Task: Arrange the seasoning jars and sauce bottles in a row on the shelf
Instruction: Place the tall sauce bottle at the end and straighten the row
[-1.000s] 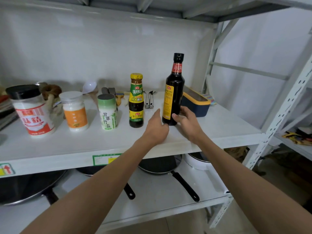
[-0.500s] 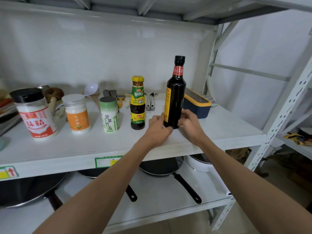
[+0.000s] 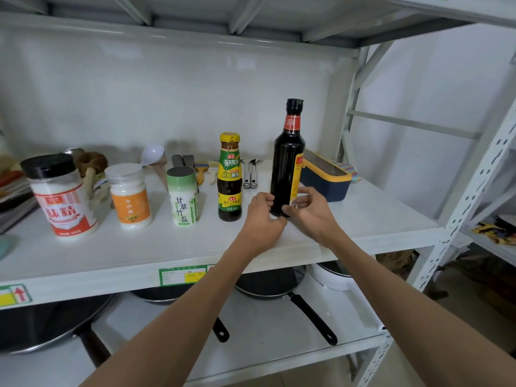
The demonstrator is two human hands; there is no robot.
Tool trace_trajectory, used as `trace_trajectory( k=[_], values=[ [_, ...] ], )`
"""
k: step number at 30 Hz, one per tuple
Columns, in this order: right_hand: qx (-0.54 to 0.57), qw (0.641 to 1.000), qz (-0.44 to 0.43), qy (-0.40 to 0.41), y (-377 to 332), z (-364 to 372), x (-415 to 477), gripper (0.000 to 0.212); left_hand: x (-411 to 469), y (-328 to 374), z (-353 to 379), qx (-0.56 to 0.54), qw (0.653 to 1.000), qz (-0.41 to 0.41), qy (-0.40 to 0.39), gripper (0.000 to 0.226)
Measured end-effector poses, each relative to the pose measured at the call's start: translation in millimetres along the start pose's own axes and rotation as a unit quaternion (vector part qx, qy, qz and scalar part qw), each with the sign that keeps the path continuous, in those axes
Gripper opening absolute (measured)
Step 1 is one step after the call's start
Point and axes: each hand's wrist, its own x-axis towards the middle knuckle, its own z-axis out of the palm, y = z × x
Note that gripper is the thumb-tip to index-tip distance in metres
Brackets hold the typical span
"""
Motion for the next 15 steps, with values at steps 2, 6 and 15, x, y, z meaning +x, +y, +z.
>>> trace_trajectory(
  k=[2,6,15],
  values=[
    [-0.025,1.000,-0.015,0.006,0.8,0.9,0.2,0.049,0.2,-0.5,-0.7,-0.011,1.000,-0.002,-0.002,0.050],
    [-0.018,1.000,-0.022,0.007,0.0,-1.6,-0.2,0.034,0.0,-0.2,-4.0,-0.020,1.000,0.000,-0.006,0.052],
    [0.032,0.999,0.007,0.005,-2.3,-2.7,-1.3,0.044,-4.5,5.9,-7.1,0.001,0.999,0.011,-0.045,0.065]
  ],
)
